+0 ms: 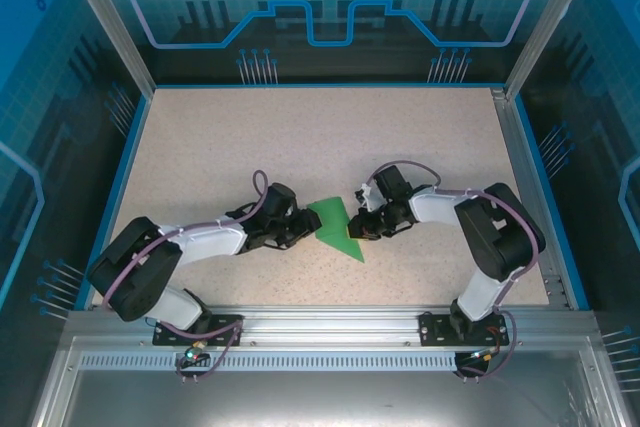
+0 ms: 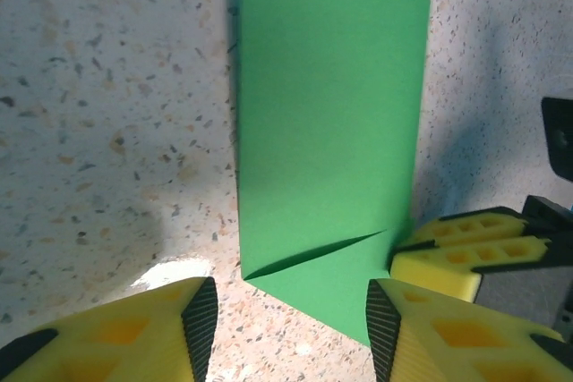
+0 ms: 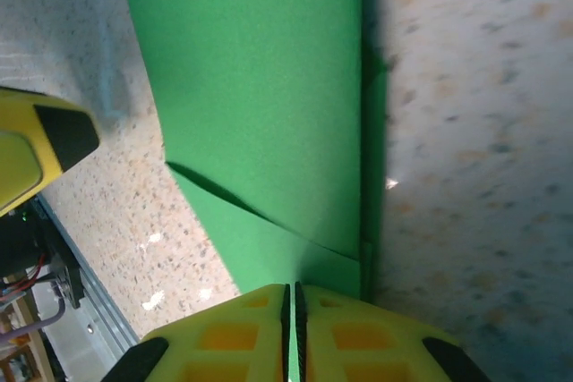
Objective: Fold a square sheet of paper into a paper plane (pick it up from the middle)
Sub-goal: Fold the wing for the fifth time at the center of the table.
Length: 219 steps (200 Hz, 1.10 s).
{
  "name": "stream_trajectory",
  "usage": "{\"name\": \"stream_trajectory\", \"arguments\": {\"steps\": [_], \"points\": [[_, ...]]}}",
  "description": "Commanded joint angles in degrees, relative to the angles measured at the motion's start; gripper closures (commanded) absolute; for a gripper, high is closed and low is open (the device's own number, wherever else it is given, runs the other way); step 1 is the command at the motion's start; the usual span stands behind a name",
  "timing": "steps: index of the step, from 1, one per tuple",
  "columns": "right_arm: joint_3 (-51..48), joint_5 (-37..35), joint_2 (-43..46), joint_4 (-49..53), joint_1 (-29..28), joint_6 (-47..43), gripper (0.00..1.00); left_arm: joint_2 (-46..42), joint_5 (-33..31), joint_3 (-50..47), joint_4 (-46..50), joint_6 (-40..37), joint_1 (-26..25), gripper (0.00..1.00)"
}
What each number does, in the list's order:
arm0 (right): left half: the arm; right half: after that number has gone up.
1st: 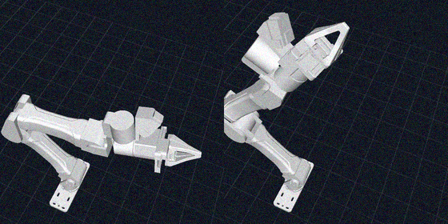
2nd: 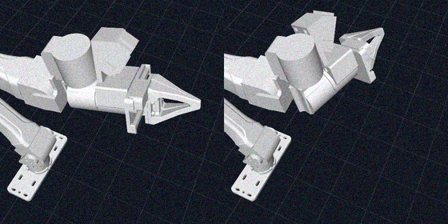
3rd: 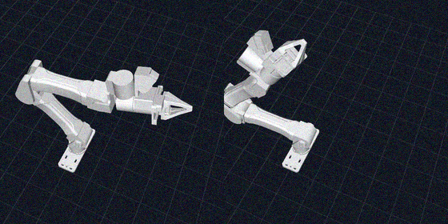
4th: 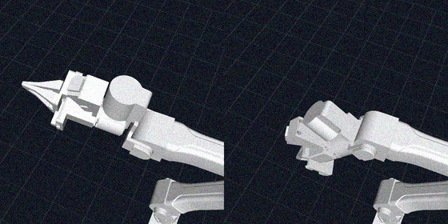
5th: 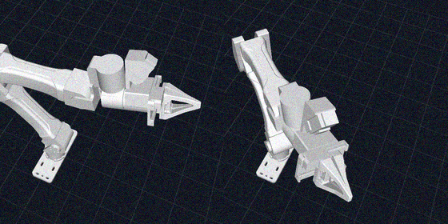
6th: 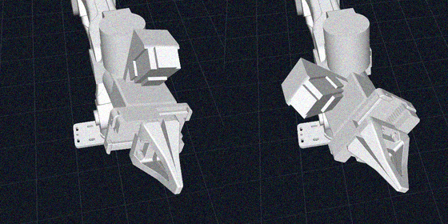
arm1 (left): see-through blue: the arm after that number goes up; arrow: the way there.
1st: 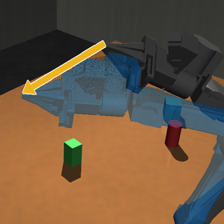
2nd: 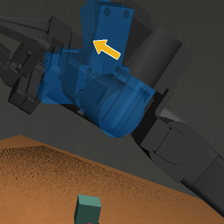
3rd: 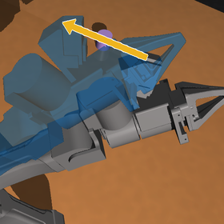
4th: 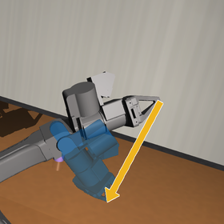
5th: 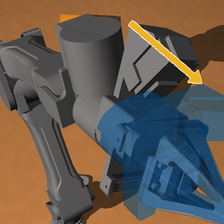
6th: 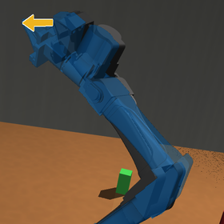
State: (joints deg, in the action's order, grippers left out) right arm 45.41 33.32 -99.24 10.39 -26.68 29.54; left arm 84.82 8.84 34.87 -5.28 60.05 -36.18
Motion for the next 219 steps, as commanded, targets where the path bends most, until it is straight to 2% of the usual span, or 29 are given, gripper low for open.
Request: {"name": "stream_trajectory", "arguments": {"steps": [1,67,119,146,183,219], "points": [[-1.06,5.65,-2.18,-3.78,2.03,0.13,0.87,1.51,1.44,2.16,-0.52,-0.43,0.55,0.48],[-5.35,14.41,-4.57,-11.63,8.39,5.91,0.83,4.71,1.96,3.7,-1.84,0.07,1.33,0.46],[-2.09,9.77,5.89,-0.72,7.25,-0.75,0.79,5.4,1.88,4.22,-1.67,0.16,1.37,0.46],[0.99,4.72,5.89,4.28,4.79,-3.61,0.74,5.62,1.81,4.3,-1.74,0.22,1.36,0.46],[1.47,5.07,5.18,3.03,2.69,-2.67,0.76,4.94,1.75,4.24,-0.99,-0.15,1.38,0.46],[3.37,0.95,3.91,5.92,1.36,-4.43,0.71,4.9,1.77,4.27,-0.97,-0.37,1.37,0.46]]}}
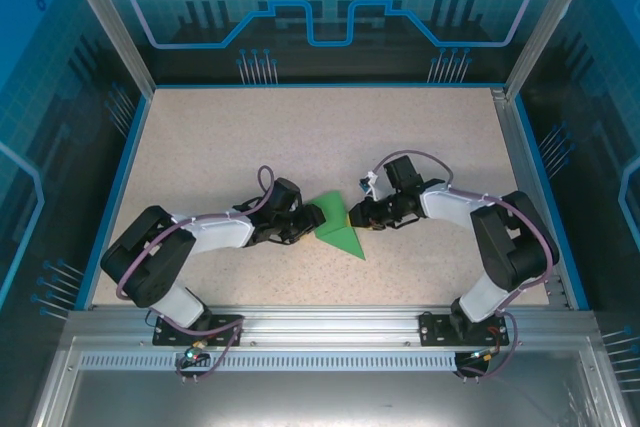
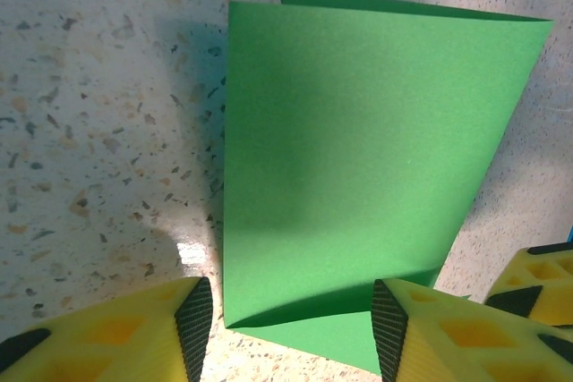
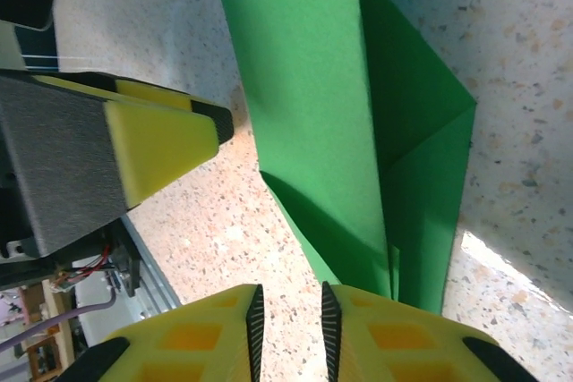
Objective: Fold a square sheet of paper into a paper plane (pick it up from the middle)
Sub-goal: Fold the wing for the fifth time at the center of the table.
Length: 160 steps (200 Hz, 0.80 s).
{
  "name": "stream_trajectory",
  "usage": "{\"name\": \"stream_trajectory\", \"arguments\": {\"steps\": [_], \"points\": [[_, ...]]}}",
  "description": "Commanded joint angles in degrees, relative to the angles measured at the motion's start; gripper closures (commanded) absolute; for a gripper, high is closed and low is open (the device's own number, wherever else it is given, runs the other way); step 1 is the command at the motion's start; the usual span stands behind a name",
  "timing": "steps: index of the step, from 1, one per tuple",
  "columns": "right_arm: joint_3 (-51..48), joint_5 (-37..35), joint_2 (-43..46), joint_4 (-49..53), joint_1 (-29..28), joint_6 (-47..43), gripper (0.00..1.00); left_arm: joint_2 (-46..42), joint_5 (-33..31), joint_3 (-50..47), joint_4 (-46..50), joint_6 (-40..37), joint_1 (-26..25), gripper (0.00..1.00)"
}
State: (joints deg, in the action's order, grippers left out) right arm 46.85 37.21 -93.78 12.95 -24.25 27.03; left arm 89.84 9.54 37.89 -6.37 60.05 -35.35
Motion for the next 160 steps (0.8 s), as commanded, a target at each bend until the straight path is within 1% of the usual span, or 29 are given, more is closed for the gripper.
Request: {"name": "stream_trajectory", "arguments": {"steps": [1,58,100,146,160], "points": [[1.93,-2.89,-1.57,3.33,-1.11,-1.9,0.71,-0.16,1.08,1.28,0.13,-0.28,0.54,0.46],[3.21,-3.45,-6.11,3.05,-1.01,-1.94,0.76,-0.15,1.18,1.74,0.44,-0.63,0.58,0.46],[2.81,-6.53,-8.47,3.06,-0.75,-1.42,0.8,-0.54,0.83,1.64,1.35,-1.06,0.97,0.44],[1.42,-5.32,-11.58,0.98,0.53,0.44,0.84,-0.07,1.16,2.14,1.63,-1.21,1.74,0.43],[0.38,-3.21,-11.96,-0.83,1.68,1.7,0.84,0.5,1.39,2.44,1.36,-0.96,1.7,0.43]]}}
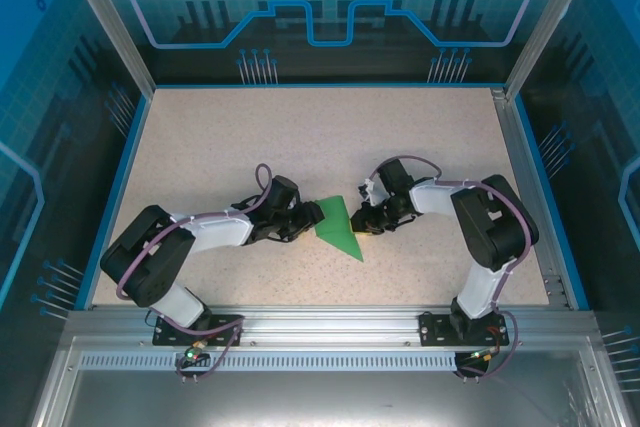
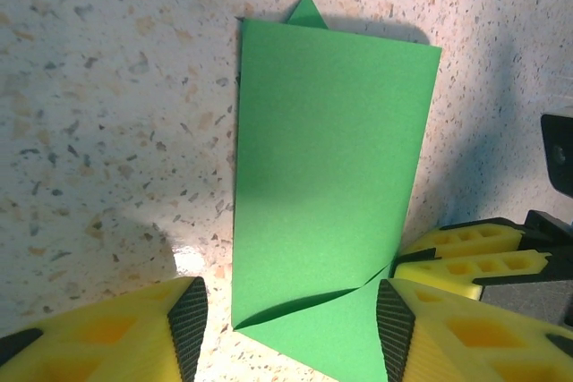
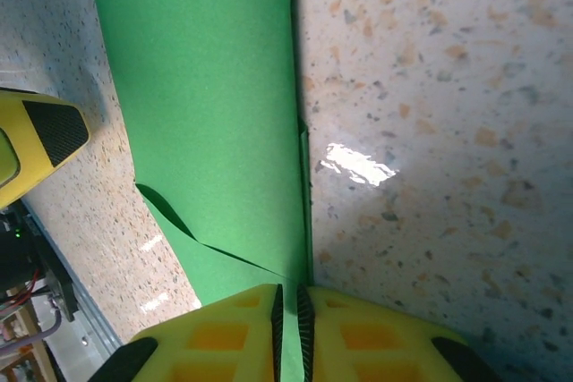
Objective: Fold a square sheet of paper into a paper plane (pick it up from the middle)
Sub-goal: Fold the wing for the fifth time at the center of the table.
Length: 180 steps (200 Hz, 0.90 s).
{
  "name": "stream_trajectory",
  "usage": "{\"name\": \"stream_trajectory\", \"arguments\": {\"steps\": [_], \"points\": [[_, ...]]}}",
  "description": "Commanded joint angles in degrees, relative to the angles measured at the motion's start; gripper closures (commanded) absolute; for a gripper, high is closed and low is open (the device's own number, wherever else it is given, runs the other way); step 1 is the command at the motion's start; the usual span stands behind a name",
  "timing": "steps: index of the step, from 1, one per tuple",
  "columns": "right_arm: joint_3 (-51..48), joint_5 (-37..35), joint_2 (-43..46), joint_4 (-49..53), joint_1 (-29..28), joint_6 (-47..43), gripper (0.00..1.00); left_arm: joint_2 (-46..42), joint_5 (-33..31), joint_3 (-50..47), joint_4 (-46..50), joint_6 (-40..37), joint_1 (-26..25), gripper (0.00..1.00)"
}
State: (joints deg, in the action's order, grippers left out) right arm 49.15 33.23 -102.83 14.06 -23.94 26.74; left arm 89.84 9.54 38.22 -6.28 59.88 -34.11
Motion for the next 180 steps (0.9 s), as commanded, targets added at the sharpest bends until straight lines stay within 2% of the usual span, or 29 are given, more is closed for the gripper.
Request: {"name": "stream_trajectory", "arguments": {"steps": [1,31,72,113,157,180], "points": [[-1.98,0.99,-2.95,-2.07,1.45,2.08,0.84,0.59,1.37,2.2,1.32,-0.76,0.45,0.43],[-3.7,4.52,-1.8,-4.27,2.42,3.04,0.82,1.26,1.84,2.73,1.04,-0.69,0.45,0.43],[-3.57,3.57,3.47,-2.25,2.24,1.1,0.73,1.14,1.96,2.3,0.88,-0.41,0.53,0.43],[-2.61,1.14,6.77,-0.04,1.39,-1.05,0.59,1.36,2.3,2.21,0.61,-0.36,0.45,0.42],[-0.72,3.23,3.29,-0.86,-1.6,-2.01,0.56,1.23,2.46,2.22,0.7,-0.49,0.47,0.43],[-0.48,4.46,2.15,-2.01,-1.83,-1.97,0.58,0.96,2.37,2.13,0.83,-0.51,0.52,0.42]]}}
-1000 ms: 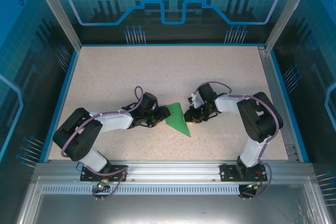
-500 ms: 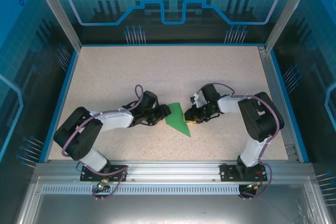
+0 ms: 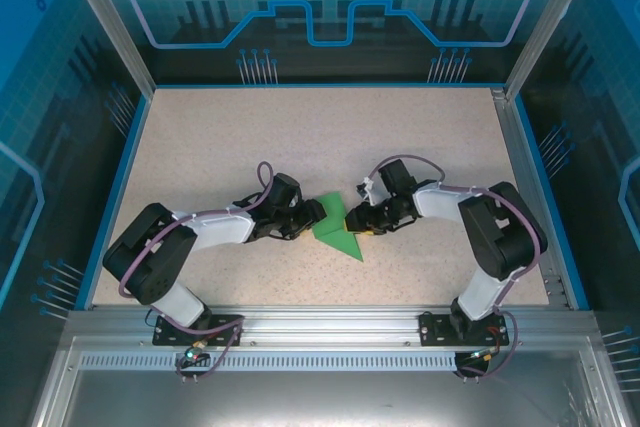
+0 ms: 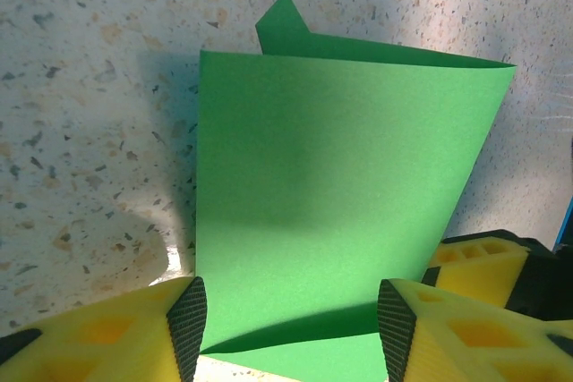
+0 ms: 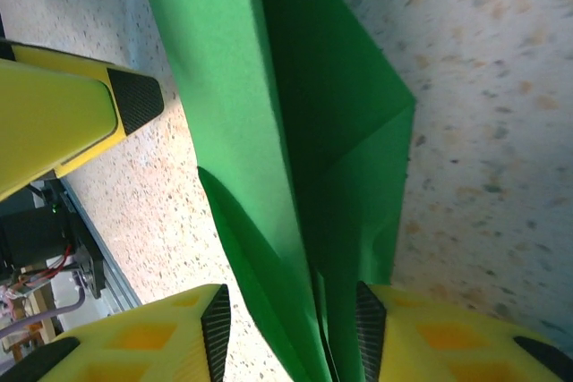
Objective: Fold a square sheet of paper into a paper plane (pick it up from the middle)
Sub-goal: Fold the wing for the fifth time at the center of the table.
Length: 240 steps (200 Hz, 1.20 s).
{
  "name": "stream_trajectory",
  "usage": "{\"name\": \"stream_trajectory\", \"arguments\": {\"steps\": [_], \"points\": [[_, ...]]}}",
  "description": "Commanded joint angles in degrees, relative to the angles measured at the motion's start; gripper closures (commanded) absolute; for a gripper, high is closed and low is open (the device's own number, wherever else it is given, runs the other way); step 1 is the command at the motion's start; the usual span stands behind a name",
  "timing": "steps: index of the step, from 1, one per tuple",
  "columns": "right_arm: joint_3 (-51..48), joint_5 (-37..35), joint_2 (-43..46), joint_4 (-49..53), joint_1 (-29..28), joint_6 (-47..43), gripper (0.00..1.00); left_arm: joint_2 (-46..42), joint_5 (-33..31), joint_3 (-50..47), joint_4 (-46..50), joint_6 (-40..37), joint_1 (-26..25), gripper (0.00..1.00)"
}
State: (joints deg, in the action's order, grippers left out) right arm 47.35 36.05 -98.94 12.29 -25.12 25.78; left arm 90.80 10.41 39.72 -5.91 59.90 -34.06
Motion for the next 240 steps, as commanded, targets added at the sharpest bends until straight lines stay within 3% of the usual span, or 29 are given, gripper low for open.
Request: {"name": "stream_trajectory", "arguments": {"steps": [1,54,91,173,240], "points": [[1.28,1.74,-1.76,-0.29,-0.68,-1.05,0.58,-0.01,1.47,0.62,0.46,-0.55,0.48,0.42],[1.96,5.48,-2.58,-0.92,-0.74,-1.29,0.84,-0.97,1.59,-0.09,0.29,-0.8,0.47,0.43],[-0.41,13.45,-0.58,-7.53,2.14,3.31,0.93,-3.56,3.03,-3.13,-2.01,0.07,2.5,0.42],[-2.02,21.64,2.68,-13.79,4.66,9.76,0.93,-2.89,13.26,-7.61,-18.42,4.43,6.84,0.41],[-0.99,23.03,1.32,-9.66,4.76,5.97,0.91,-0.08,19.55,-8.61,-29.33,5.58,10.39,0.47]]}}
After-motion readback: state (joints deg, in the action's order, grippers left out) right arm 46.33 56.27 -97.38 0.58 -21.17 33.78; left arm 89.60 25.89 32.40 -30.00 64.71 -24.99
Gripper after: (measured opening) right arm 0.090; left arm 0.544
